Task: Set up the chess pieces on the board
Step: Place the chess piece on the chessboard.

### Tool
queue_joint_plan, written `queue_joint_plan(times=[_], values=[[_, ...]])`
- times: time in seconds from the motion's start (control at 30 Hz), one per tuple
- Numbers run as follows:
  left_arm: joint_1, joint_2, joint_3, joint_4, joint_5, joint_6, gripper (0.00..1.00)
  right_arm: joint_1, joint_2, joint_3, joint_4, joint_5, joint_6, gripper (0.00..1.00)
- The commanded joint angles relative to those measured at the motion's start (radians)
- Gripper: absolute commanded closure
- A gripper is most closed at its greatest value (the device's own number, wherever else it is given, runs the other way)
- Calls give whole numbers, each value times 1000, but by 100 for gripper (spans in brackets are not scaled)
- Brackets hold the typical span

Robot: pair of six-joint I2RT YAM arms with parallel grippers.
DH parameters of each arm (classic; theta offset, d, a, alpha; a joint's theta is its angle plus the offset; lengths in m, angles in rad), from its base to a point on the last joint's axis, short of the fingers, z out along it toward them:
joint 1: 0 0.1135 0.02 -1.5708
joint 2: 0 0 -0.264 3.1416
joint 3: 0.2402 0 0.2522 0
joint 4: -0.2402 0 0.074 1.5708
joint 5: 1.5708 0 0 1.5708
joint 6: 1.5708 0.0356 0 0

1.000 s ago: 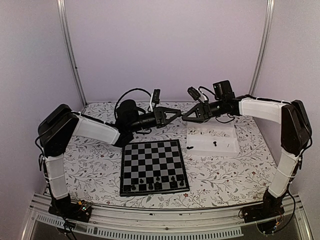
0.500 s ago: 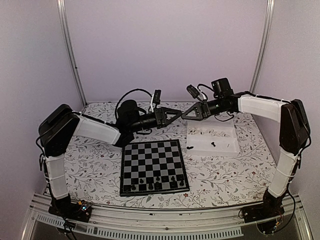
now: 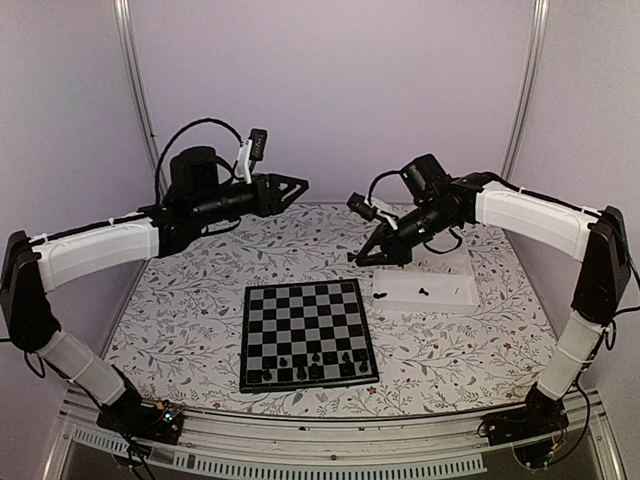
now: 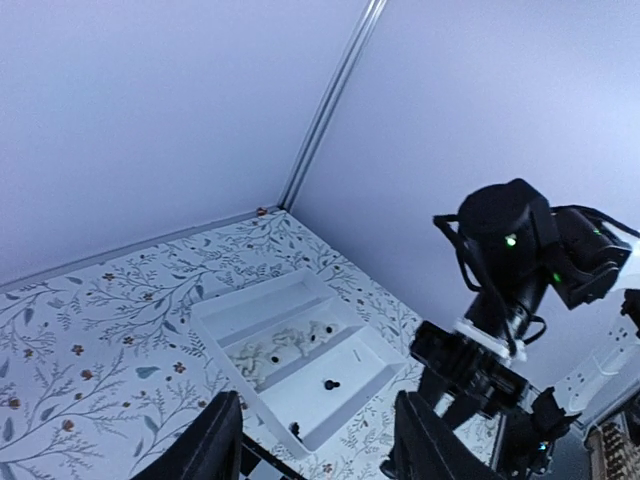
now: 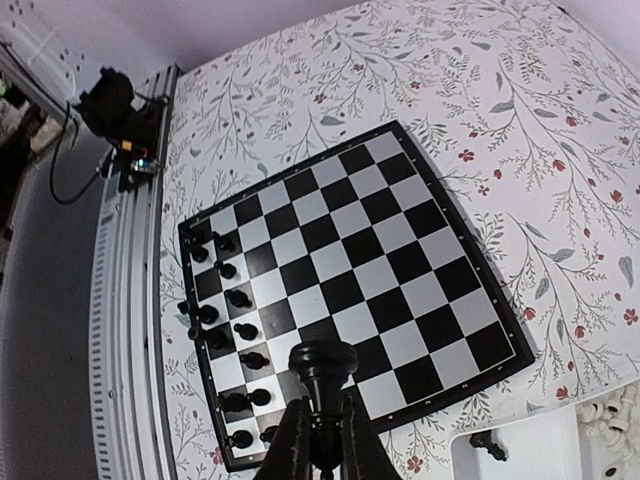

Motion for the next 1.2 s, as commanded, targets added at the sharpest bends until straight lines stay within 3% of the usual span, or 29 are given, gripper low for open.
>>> queue_joint_plan(times=[0.0,0.1,0.2,0.3,0.43,0.7,1.17], values=[[63,-62,46,-364,-134,284,45,153,-17,37,-190,270,-246,96],[111,-85,55,-417,-200,338,45,256,20,48,-237,402,-294,96],[146,-142,-22,-343,-210,334,45,341,73,89,-283,496,-317,96],[190,-200,-132,-233,-204,330,45,408,138,146,-346,542,-317,96],[208,-218,-150,-266,-264,388,45,470,206,169,-390,595,-317,96],[208,-329,-197,-199,-254,387,45,520,313,226,-464,637,-306,96],[207,-337,-175,-232,-258,390,45,555,354,237,-472,649,-291,93]])
